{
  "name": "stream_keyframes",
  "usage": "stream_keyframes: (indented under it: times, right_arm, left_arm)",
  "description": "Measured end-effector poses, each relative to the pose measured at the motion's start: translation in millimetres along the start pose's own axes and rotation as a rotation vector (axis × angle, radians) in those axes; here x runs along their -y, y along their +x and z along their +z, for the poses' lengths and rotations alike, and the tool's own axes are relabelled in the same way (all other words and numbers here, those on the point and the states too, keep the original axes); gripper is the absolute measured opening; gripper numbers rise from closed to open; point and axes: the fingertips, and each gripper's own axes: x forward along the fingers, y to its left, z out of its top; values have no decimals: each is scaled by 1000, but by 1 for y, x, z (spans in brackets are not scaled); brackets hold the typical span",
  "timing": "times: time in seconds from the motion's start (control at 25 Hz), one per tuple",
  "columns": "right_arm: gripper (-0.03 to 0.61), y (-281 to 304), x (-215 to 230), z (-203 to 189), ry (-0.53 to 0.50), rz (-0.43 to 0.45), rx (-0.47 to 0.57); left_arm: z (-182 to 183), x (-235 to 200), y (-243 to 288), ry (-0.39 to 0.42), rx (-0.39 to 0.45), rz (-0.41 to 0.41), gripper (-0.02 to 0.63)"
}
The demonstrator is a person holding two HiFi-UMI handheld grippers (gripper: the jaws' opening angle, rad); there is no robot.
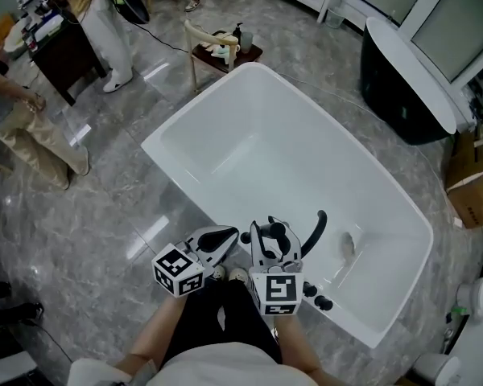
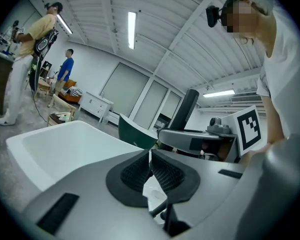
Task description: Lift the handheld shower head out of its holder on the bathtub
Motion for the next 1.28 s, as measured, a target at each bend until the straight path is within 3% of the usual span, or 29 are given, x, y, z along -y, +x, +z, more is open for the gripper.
stream_keyframes:
  times: [0.72, 0.96, 1.28]
  right_arm:
    - [137, -30, 10, 74, -26, 29, 112]
    - [137, -30, 6, 106, -53, 91, 148]
    - [137, -21, -34, 146, -61, 231, 193]
  left_arm:
    - [68, 33, -3, 127, 64, -37, 20]
    - [92, 36, -9, 130, 91, -63, 20]
    - [113, 23, -41, 128, 129, -6, 20]
